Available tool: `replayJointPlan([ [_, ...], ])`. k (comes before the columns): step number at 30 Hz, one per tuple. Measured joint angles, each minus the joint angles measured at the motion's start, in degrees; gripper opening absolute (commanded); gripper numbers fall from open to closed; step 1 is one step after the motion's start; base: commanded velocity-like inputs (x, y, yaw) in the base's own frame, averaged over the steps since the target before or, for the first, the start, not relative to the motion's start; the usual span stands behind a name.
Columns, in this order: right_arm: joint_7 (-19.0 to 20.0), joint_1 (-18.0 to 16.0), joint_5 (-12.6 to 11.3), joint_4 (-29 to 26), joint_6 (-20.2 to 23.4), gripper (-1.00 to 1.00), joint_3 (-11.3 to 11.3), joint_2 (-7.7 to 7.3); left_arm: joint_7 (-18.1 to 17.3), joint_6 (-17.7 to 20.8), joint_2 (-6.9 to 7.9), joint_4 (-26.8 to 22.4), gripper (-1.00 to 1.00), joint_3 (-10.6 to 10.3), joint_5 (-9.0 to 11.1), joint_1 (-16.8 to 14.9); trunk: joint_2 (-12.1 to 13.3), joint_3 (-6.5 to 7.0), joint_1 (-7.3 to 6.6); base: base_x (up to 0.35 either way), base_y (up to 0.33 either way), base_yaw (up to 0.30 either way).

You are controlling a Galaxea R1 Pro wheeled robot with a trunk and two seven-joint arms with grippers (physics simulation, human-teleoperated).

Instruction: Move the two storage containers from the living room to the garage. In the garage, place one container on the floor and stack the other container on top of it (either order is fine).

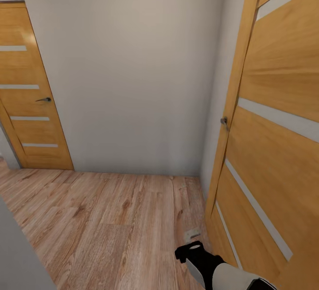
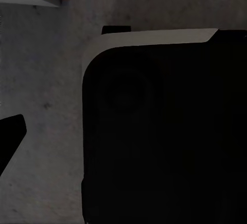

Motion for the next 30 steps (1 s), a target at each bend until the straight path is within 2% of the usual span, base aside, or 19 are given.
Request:
replayJointPlan([
  [4,0.01,1.46,0.98,2.45,-0.63,1.0,-0.09,0.0,0.0,0.0,0.02,0.0,1.0,0.06,0.0,0.0,0.0,0.0,0.0,0.0,0.0,0.0],
  [7,0.0,2.29,1.11,5.69,-3.1,1.0,-0.09,-0.03,0.0,0.0,0.02,0.0,1.0,0.08,0.0,0.0,0.0,0.0,0.0,0.0,0.0,0.0],
  [8,0.21,5.31,1.15,7.17,-6.62,1.0,0.0,-0.06,0.0,0.0,0.03,0.0,1.0,0.09,0.0,0.0,0.0,0.0,0.0,0.0,0.0,0.0],
  [9,0.25,7.15,1.18,7.34,-7.04,1.0,-0.16,-0.06,0.0,0.0,0.03,-0.01,1.0,0.09,0.0,0.0,0.0,-0.01,0.0,0.0,0.0,0.0],
  [15,1.63,11.7,4.09,7.51,-7.94,1.0,-0.03,-0.06,0.0,0.0,0.03,-0.01,1.0,0.16,0.0,0.0,0.0,-0.01,0.0,0.0,0.0,0.0],
  [21,3.74,14.75,4.6,7.46,-9.45,1.0,-0.01,-0.15,0.0,0.0,0.03,0.0,1.0,0.16,0.0,0.0,0.0,0.0,0.0,0.0,0.0,0.0],
  [30,5.99,20.14,4.7,7.46,-13.16,1.0,0.01,-3.65,0.0,0.0,0.03,0.0,1.0,0.16,0.0,0.0,0.0,0.0,0.0,0.0,0.0,0.0],
])
